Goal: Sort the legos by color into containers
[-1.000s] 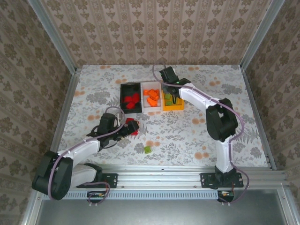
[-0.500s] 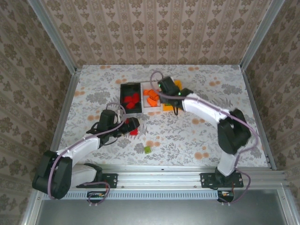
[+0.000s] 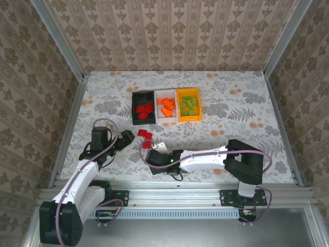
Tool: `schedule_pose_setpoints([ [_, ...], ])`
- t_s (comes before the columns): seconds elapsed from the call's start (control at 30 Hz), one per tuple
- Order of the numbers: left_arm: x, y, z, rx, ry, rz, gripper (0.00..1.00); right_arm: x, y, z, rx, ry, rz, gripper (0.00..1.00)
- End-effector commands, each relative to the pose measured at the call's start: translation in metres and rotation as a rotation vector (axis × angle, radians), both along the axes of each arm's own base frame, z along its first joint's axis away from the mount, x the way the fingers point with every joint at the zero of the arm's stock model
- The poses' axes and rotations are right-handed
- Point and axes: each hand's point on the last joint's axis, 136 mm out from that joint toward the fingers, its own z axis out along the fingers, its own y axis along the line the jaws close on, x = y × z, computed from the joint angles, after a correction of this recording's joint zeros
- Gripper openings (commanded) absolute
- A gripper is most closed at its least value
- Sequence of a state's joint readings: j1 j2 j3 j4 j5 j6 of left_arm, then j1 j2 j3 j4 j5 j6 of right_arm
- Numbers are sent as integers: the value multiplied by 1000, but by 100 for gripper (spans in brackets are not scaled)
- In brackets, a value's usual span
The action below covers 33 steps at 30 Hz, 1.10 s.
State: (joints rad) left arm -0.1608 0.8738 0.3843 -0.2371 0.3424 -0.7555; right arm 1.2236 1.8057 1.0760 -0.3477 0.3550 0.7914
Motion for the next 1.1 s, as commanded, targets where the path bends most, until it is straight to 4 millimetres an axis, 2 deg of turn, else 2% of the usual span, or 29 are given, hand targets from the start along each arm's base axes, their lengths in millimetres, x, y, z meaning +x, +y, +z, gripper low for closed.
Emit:
schedule_pose_setpoints([
  [0.0, -7, -5, -8, -40, 50, -18, 100, 2, 1, -4, -8, 22, -59, 79],
  [0.07, -8, -5, -10, -46, 53, -15, 100, 3, 5, -8, 0, 35, -51, 76],
  [0.17, -11, -5, -12, -48, 55, -13, 100, 7, 8, -10, -4, 42, -51, 66],
  [0.23, -12, -4, -11, -44, 50, -12, 100, 11, 8, -10, -13, 39, -56, 51],
  [0.3, -12, -4, -9, -39, 46, -15, 100, 13, 5, -8, -14, 32, -64, 43],
  [0.47, -10, -3, -4, -35, 32, -12, 100, 15, 2, -9, -12, 36, -69, 43],
  [0.6, -9, -4, -3, -42, 33, -10, 100, 12, 1, -10, -17, 53, -68, 58],
  [0.7, -10, -4, -4, -43, 35, -13, 100, 6, -1, -17, -15, 74, -80, 58],
  [0.77, -10, -4, -5, -47, 36, -9, 100, 3, -1, -21, -16, 81, -83, 53],
  [0.87, -9, -5, -6, -54, 35, -6, 100, 3, 1, -20, -13, 73, -87, 38],
  [0.97, -9, -5, -5, -56, 35, -10, 100, 9, 1, -5, -21, 19, -72, 31],
  [1.07, -8, -7, -1, -56, 37, -21, 100, 28, -5, 23, -43, -77, -64, 29],
])
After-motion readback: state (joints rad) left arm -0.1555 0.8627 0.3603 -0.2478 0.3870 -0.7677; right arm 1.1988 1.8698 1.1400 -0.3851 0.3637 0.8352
